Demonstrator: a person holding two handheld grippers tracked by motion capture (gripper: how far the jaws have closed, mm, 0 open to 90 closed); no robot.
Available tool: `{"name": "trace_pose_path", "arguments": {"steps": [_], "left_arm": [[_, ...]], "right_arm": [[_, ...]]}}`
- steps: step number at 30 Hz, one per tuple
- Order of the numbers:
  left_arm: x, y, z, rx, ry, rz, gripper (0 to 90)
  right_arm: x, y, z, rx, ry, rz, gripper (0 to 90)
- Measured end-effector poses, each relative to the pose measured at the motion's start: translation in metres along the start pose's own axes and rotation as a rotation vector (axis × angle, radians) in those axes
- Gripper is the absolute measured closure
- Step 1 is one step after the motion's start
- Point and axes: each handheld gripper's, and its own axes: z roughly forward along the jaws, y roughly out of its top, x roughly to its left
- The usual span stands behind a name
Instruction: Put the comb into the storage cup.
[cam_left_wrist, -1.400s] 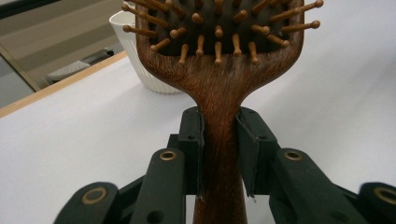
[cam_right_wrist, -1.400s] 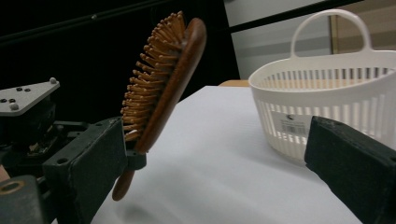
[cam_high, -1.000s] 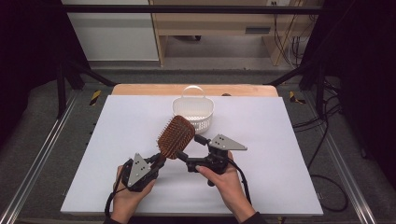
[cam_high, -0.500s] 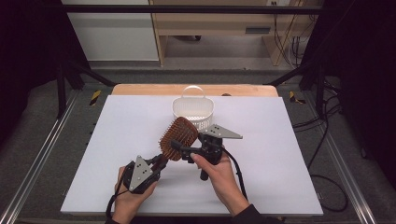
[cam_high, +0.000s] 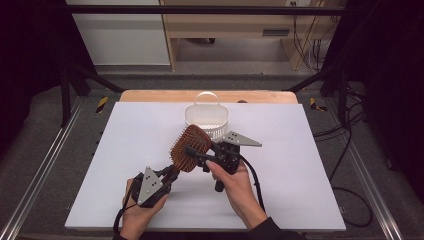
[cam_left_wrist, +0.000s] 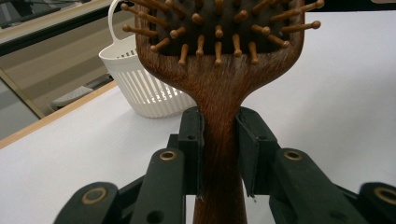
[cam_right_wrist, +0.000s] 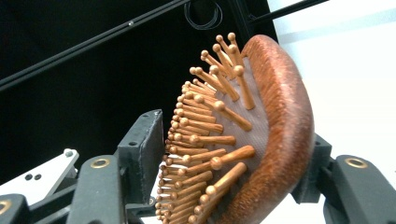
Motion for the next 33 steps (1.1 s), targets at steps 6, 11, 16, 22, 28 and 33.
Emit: {"name": "trace_pose_path", "arguments": {"steps": [6, 11, 16, 22, 28, 33], "left_arm": [[0.000, -0.001, 0.001, 0.005, -0.003, -0.012, 72.5], [0.001, -0.001, 0.000, 0.005, 0.000, -0.011, 72.6], [0.001, -0.002, 0.001, 0.007, -0.001, -0.015, 72.6], [0.002, -0.003, 0.001, 0.008, -0.008, -0.026, 72.6], [0.004, -0.004, 0.002, 0.001, -0.012, -0.036, 72.5], [0.006, -0.006, 0.003, 0.002, -0.023, -0.057, 72.2]], "right_arm": [[0.000, -0.001, 0.000, -0.009, 0.022, 0.018, 45.8], [0.004, -0.001, 0.000, -0.021, 0.029, 0.000, 49.7], [0.007, 0.000, 0.000, -0.013, 0.029, -0.022, 51.4], [0.010, -0.001, 0.001, -0.011, 0.024, -0.042, 52.3], [0.011, -0.001, 0.003, -0.011, 0.014, -0.040, 52.9], [0.012, -0.002, 0.004, -0.009, 0.006, -0.044, 53.1]]}}
